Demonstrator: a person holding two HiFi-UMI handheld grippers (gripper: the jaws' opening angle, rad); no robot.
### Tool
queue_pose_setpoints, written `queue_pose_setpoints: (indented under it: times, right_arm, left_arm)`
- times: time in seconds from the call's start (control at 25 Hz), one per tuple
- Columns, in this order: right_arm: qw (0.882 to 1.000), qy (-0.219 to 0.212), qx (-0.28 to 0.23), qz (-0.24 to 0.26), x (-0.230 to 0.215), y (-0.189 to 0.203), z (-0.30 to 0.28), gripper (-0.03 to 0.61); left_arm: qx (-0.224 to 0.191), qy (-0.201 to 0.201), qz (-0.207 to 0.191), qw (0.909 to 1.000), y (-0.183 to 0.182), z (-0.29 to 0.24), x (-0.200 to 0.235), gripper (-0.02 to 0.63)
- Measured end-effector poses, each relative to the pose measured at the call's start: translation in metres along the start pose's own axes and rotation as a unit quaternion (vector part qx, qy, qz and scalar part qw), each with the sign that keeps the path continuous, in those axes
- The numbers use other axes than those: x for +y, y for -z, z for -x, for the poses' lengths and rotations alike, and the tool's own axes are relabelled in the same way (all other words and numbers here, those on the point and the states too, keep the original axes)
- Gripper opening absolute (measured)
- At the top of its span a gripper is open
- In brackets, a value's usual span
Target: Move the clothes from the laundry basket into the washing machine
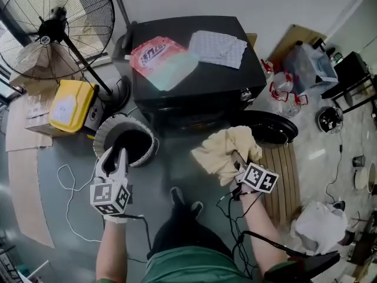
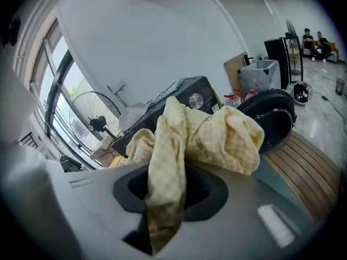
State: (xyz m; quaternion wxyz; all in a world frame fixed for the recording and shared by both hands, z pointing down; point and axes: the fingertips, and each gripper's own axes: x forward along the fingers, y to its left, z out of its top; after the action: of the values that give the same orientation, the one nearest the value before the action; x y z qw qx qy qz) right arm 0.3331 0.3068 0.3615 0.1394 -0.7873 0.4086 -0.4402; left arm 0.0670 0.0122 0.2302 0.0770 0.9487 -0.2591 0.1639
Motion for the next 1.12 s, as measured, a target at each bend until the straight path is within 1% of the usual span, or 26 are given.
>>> queue_pose_setpoints:
  times: [0.2,0.44,0.6,0.72,0.84,0.96,1.04,1.12]
  right_arm:
    - [1.000,0.014,0.003,-0.016,-0.002,0.005,-0.027,0.097]
    - [0.999,0.023,0.005,-0.033,-0.014,0.008,-0.052,0.097]
    - [0.999,0.027,0.002,-0.039,-0.031,0.008,-0.080,0.097]
    - [0.998,0.029,-0.003,-0.051,-0.048,0.015,-0.102,0.098]
    - [0.998,0.022,-0.007,-0.057,-0.066,0.016,-0.127,0.098]
    - [0.999,0.002,-0.005,-0.050,-0.086,0.009,-0.155,0.098]
    - [0.999,-0.013,0.008,-0.044,-0.095,0.014,-0.169,0.098]
    - [0.999,-0.026,0.013,-0.034,-0.103,0.018,-0.182,0.098]
  left_arm:
    - [0.015,0.011,0.018,0.9997,0.022,-0.020,0.019,0.113]
    - [0.030,0.026,0.018,0.9991,0.036,-0.036,0.020,0.113]
    - [0.040,0.027,0.016,0.9987,0.046,-0.046,0.017,0.113]
    - [0.053,0.018,0.012,0.9983,0.059,-0.054,0.016,0.114]
    - [0.056,0.001,0.006,0.9984,0.070,-0.065,0.013,0.114]
    - [0.050,-0.020,0.008,0.9985,0.078,-0.082,0.005,0.114]
    - [0.057,-0.031,0.007,0.9979,0.088,-0.083,-0.003,0.114]
    - [0.064,-0.033,0.004,0.9974,0.100,-0.088,-0.012,0.114]
